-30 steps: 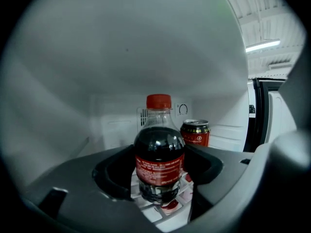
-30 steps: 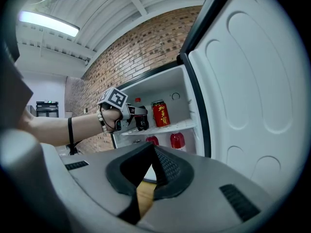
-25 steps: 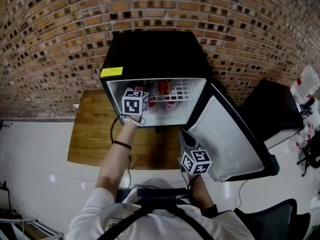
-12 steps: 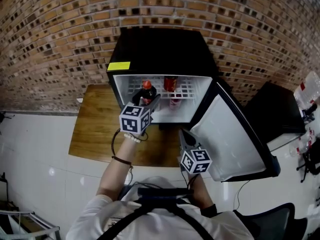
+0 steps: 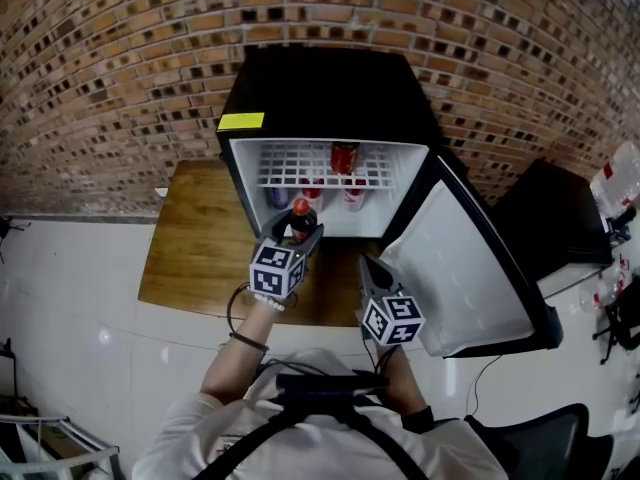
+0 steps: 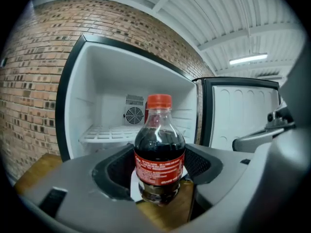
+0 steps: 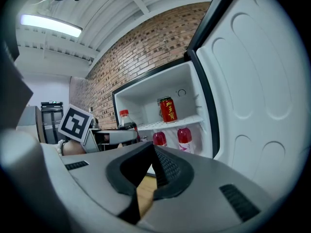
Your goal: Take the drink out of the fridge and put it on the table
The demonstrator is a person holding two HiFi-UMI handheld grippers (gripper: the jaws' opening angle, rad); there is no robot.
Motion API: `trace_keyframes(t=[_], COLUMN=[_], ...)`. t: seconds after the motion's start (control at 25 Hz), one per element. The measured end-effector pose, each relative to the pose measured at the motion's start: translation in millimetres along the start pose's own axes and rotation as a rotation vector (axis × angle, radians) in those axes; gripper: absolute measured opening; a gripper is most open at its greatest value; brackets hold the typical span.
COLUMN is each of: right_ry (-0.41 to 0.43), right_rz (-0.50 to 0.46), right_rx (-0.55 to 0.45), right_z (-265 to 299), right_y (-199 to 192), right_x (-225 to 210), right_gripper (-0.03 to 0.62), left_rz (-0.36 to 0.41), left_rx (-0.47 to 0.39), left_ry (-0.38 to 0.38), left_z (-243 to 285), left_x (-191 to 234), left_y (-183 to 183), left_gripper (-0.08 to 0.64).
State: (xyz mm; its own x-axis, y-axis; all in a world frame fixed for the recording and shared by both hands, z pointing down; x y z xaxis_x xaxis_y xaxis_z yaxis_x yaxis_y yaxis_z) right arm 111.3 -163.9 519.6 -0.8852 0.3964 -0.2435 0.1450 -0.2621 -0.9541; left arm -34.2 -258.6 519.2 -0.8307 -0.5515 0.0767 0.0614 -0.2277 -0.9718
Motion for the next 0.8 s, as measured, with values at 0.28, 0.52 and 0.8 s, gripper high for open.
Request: trace_keyframes(t=[0.28, 0.52, 0.8], right_ry=[-0.006, -0.014, -0.007], right_rz=[0.004, 0.006, 0.0], right_rx=[0.005, 0.008, 0.019], right_z=[-4.7, -5.8, -2.2], right_y=[-4.4, -6.5, -8.8], right_x=[-0.2, -2.4, -0.3], right_gripper=[0.014, 0.014, 0.014], left_rz=[0.017, 0.02, 0.011], left_rx=[0.027, 0.058, 0.093], left_ry=[0.003, 0.0, 0.014], left_z=[1.6, 4.5, 13.1], left_x=[-2.6, -1.5, 4.7], left_y=[-64.7, -103.7, -140.1], left_gripper=[0.305, 0.305, 0.305])
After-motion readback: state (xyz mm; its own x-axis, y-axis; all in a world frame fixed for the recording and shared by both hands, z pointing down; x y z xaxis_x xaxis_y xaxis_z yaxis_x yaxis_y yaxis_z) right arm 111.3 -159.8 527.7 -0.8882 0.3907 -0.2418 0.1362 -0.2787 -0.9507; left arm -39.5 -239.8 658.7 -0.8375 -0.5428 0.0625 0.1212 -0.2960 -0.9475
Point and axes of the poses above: the fingertips, and each gripper's own axes: z forward along the fingers, x to its left, y out of its top, the point moved 3 cm from there along -z, backward along the fingers, and after that the axes turned 2 degrees about y, right-handed, at the moved point
